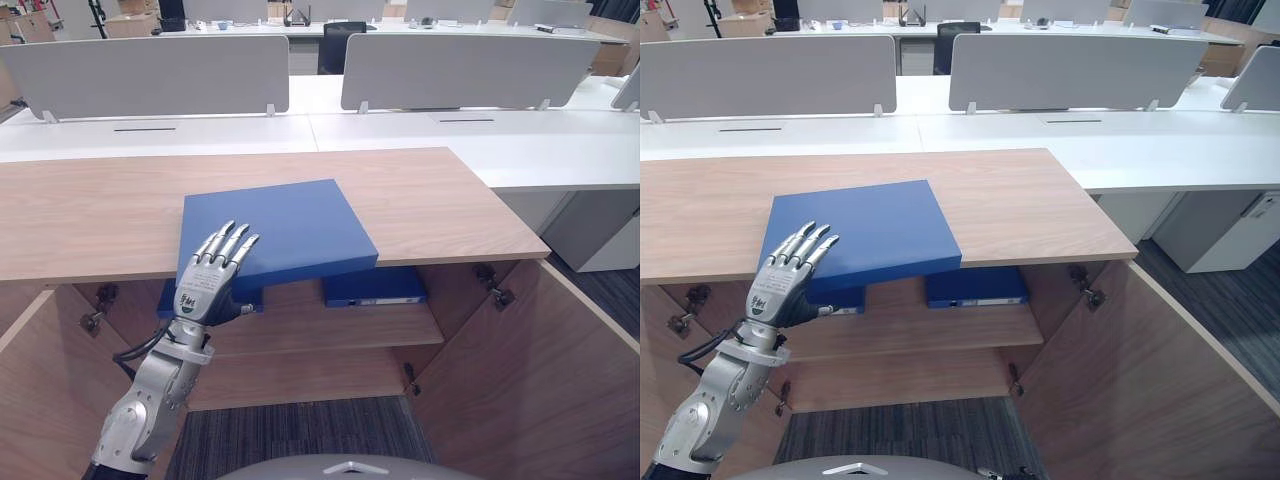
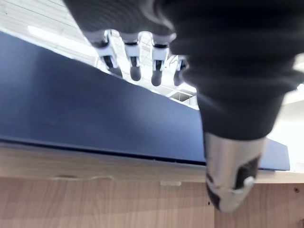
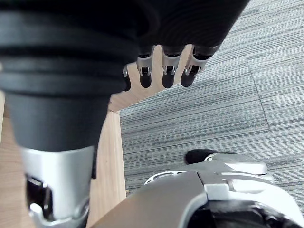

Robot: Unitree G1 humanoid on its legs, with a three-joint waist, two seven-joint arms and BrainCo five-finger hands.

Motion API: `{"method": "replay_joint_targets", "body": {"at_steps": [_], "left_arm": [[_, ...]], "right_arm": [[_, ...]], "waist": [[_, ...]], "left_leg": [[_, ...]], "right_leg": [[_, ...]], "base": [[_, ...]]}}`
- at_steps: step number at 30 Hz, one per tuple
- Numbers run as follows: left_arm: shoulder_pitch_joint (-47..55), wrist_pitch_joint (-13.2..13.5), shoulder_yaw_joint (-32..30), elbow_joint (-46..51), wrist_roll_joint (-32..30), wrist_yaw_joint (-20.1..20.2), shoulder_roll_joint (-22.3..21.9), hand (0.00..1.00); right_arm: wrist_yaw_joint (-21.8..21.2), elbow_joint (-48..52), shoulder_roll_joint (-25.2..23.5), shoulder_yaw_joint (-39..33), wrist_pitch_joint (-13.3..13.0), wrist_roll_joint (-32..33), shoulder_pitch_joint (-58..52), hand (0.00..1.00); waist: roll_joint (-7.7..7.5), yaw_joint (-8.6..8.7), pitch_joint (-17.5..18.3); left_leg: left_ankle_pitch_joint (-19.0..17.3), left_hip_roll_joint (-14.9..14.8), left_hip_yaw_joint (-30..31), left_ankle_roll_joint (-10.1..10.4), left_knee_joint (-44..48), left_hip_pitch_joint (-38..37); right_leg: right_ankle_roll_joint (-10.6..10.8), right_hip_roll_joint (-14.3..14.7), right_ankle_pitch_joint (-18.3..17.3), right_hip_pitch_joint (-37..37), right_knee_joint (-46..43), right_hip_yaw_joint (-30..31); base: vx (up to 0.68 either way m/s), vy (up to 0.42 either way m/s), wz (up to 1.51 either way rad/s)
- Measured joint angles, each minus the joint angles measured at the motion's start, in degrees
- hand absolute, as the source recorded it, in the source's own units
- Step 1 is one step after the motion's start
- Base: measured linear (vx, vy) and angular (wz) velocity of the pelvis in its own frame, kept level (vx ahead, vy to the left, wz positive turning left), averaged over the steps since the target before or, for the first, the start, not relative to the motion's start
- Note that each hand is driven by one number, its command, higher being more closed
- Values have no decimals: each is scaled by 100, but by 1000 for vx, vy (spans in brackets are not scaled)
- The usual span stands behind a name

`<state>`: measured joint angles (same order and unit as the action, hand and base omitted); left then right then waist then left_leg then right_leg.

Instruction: Walk over to the cabinet, pick up the folder, carry it to the office cabinet, place the folder inside the office cabinet, then close the office cabinet door

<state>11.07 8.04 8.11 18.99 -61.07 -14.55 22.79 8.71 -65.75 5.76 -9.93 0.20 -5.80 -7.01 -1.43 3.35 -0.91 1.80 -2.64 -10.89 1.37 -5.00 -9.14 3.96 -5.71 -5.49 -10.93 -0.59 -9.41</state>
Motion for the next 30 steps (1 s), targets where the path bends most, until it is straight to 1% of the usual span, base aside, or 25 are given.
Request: {"method": "replay_joint_targets", "body": {"at_steps": [2,9,11,14,15,24,30], "left_arm": [[0,-3,-2,0,-9,0,26,0],[-1,-49,-64,-32,-107,0,83,0],[-10,-64,-126,-166,-113,0,82,0],[-13,-153,-169,-423,-228,1,83,0],[-15,-183,-186,-424,-227,1,84,100],[-169,-255,-448,-500,-246,-20,86,100],[-383,-251,-545,-491,-327,-57,83,100]], "right_arm": [[-1,0,5,-1,2,99,0,0],[-26,0,3,-152,4,121,0,0],[-66,0,4,-158,4,128,0,0],[-68,3,4,-162,4,141,-3,0],[-69,3,4,-162,4,141,-3,0],[-115,15,-4,-217,9,145,-9,0],[-121,30,-9,-225,10,147,-11,0]], "waist": [[5,0,0],[39,2,-18],[45,5,-16],[46,5,-16],[46,6,-16],[46,16,-16],[46,42,-15]], "left_leg": [[0,0,0,1,0,0],[-2,-1,0,2,0,-2],[-4,-1,0,5,0,-3],[-7,-2,-1,9,0,-2],[-9,-2,-3,8,0,-2],[-18,-5,-11,18,0,-7],[-19,-5,-13,19,-1,-9]], "right_leg": [[-3,0,-2,-1,0,0],[-5,2,-3,-6,7,-1],[-5,3,-3,-9,10,-1],[-4,3,-3,-9,14,0],[-4,3,-3,-10,16,1],[-5,8,-3,-13,23,10],[-5,8,-3,-14,25,12]], "base": [[0,0,0],[0,0,0],[0,0,0],[0,0,0],[0,0,0],[0,0,0],[0,0,0]]}}
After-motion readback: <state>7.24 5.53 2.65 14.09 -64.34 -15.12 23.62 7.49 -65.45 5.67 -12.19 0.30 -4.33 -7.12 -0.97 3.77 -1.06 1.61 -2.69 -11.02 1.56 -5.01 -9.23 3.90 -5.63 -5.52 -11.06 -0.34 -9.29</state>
